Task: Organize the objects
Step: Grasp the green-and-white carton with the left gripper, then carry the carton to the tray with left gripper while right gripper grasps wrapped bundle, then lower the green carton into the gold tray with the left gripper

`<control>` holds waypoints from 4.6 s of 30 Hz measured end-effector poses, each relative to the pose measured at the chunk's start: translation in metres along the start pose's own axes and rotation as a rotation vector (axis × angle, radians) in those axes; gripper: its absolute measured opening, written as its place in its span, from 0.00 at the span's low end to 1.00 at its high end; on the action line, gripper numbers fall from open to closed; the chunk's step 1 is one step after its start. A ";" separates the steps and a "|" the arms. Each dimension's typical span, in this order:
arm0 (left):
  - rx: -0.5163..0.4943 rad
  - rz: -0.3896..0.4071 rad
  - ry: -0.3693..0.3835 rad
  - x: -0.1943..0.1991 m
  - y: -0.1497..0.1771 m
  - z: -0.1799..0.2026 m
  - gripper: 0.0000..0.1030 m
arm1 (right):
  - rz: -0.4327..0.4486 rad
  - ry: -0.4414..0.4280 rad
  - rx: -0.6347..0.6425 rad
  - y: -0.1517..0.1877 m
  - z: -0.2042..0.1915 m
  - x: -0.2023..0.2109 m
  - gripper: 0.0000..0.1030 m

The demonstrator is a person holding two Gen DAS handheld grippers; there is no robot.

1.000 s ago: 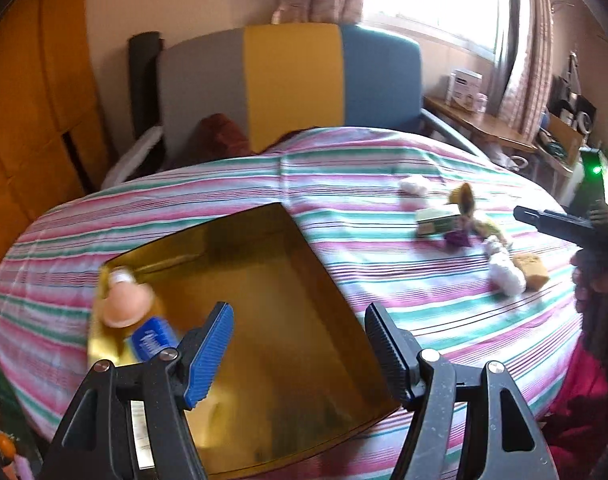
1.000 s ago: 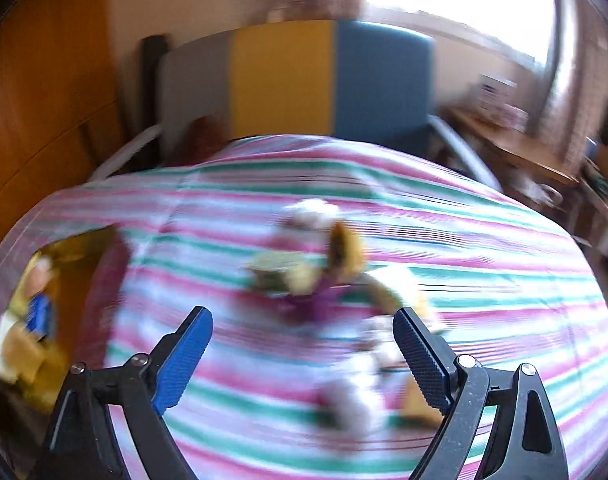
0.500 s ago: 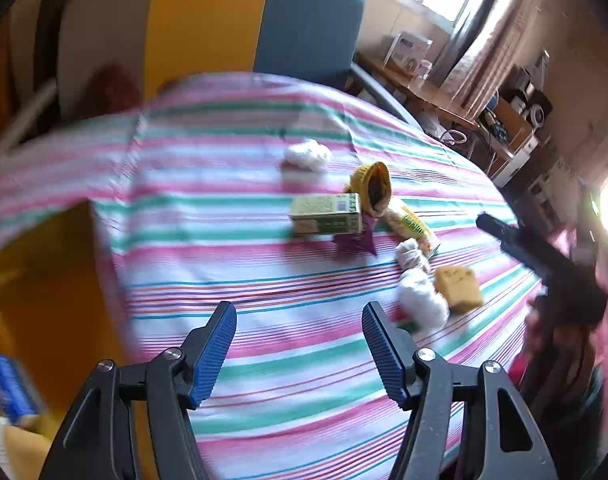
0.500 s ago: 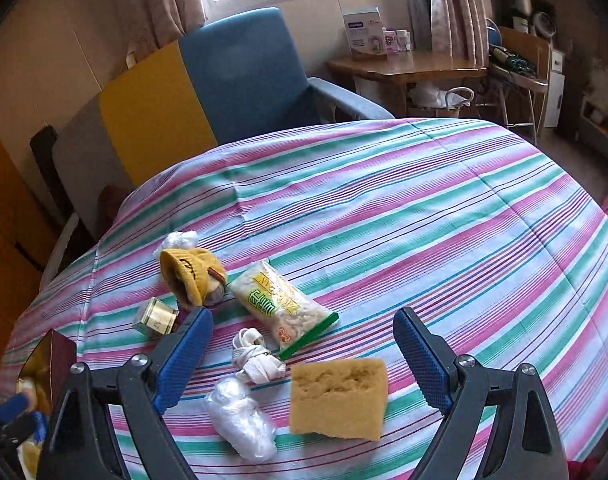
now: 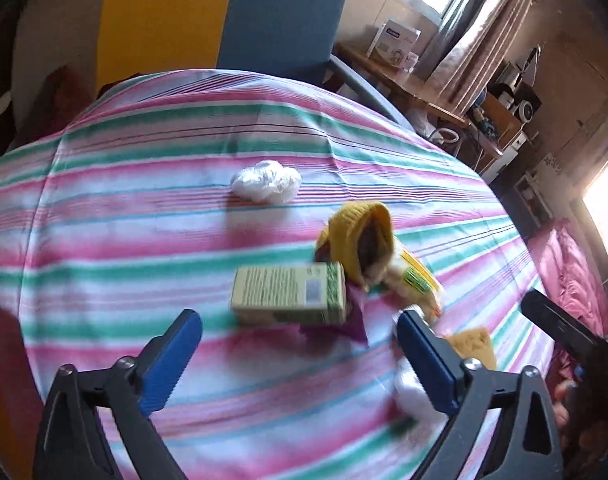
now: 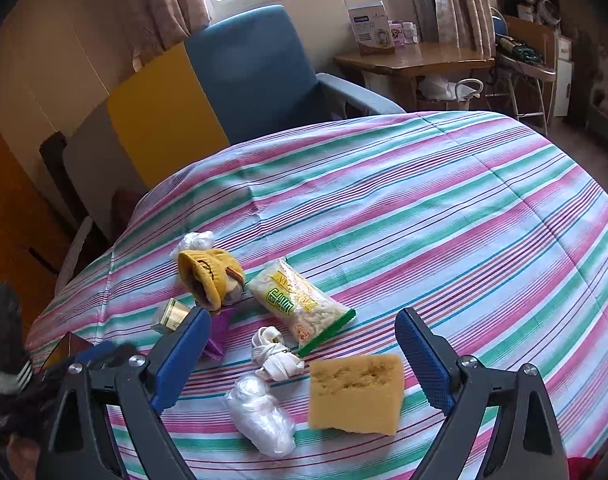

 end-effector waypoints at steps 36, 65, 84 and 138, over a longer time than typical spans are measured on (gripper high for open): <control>0.132 0.135 -0.060 0.137 0.082 -0.120 0.72 | -0.102 -0.132 0.272 -0.023 -0.111 -0.066 0.89; 0.294 0.186 -0.228 0.177 0.125 -0.209 0.72 | -0.443 -0.142 0.596 0.073 -0.187 -0.163 0.49; 0.217 0.189 -0.482 0.198 0.175 -0.224 0.72 | -0.407 -0.164 0.646 0.170 -0.152 -0.096 0.49; 0.467 -0.003 -0.387 0.085 0.098 -0.363 0.81 | -0.420 -0.171 0.660 0.172 -0.161 -0.101 0.49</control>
Point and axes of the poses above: each gripper's, at about its wrist camera, not at the fingertips, and x roughly against the way its jaws point, z to its right, y to its underside, the point moved 8 cm from there along -x, roughly the way its jaws point, and after that the axes turned 14 degrees about -y, right-handed, at the moved point
